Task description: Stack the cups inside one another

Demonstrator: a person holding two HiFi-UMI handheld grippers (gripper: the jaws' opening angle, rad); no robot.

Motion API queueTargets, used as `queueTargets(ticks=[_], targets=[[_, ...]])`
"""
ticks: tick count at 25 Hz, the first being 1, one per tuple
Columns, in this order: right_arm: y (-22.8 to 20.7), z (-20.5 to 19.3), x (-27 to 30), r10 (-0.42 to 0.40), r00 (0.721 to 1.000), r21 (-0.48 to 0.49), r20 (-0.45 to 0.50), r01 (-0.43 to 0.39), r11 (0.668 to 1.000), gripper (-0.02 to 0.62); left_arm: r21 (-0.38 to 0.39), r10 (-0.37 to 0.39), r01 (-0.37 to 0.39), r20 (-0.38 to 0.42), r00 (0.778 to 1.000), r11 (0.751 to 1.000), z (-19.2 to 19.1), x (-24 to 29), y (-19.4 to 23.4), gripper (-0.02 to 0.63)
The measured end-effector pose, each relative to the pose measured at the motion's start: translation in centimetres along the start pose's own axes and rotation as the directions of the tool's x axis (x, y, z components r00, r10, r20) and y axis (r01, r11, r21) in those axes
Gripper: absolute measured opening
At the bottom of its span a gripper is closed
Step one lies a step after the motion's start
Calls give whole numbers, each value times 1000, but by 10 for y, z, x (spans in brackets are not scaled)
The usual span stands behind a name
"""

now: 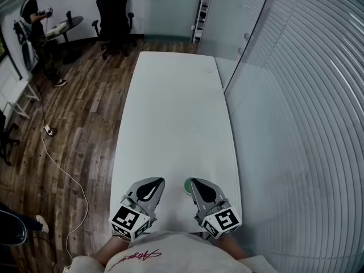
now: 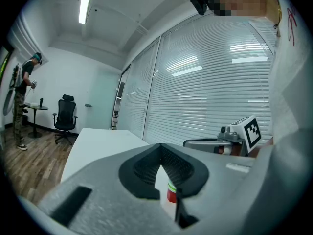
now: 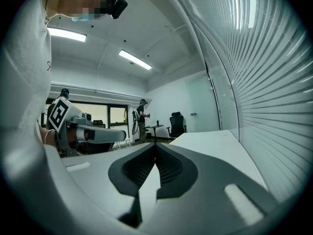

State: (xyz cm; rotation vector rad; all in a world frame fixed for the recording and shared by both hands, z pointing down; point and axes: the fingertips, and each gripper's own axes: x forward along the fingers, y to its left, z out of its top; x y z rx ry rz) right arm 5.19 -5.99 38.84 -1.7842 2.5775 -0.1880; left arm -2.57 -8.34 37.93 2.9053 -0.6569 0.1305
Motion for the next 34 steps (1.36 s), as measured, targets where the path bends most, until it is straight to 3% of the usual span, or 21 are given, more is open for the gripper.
queueTargets(ticks=[34], targets=[[-6,-4,3,-6,1000,10,-15,6,1000,2,6,22,-22,-1,1000,1000,0,2,7,-6]])
